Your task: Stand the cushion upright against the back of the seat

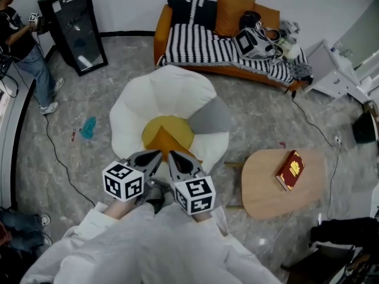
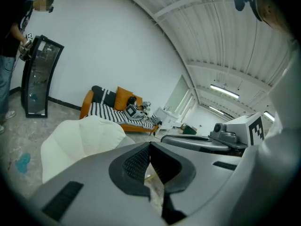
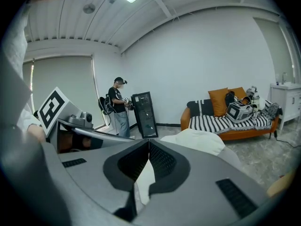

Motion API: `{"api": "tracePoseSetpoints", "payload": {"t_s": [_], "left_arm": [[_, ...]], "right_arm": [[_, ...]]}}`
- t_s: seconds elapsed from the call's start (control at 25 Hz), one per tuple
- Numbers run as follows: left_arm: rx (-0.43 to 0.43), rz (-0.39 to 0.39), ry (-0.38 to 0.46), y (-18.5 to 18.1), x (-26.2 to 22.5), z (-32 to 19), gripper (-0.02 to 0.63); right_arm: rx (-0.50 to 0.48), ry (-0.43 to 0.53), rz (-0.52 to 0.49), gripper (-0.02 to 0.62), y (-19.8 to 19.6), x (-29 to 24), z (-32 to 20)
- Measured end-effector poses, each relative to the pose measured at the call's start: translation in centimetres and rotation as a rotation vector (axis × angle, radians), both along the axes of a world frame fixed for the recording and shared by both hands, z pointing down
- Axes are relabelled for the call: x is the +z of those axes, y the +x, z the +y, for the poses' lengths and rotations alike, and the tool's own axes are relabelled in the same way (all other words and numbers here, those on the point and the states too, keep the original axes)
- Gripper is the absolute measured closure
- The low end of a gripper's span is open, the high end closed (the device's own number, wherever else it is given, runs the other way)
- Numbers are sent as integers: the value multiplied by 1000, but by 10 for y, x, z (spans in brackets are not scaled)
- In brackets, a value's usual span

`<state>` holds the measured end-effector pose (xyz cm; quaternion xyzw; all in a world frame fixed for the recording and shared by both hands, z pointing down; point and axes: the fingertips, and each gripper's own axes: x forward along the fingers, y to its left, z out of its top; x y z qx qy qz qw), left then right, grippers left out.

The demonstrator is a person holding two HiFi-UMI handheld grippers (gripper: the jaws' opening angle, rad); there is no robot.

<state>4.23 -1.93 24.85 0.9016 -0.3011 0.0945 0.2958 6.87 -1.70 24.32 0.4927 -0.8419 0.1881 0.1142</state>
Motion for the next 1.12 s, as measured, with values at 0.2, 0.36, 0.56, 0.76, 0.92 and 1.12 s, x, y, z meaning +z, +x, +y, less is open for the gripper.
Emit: {"api": "tracePoseSetpoints", "payload": {"t_s": [0.2, 0.36, 0.56, 0.76, 0.92, 1.12], "left_arm": [[-18, 8, -27, 12, 4, -10, 598], [-28, 16, -47, 17, 9, -13, 598], [-56, 1, -62, 14, 19, -22, 598], [-68, -23, -77, 12, 36, -34, 598], [-89, -30, -89, 3, 51, -44, 598], [-120, -27, -116, -6, 79, -67, 598]], "right_arm": [[-36, -23, 7, 583, 11, 2, -13], [-50, -34, 4, 583, 11, 7, -24], [-62, -50, -5, 583, 11, 15, -36], [-94, -62, 11, 583, 7, 30, -44], [-110, -78, 15, 583, 2, 46, -50], [-109, -102, 16, 583, 5, 73, -71]]}}
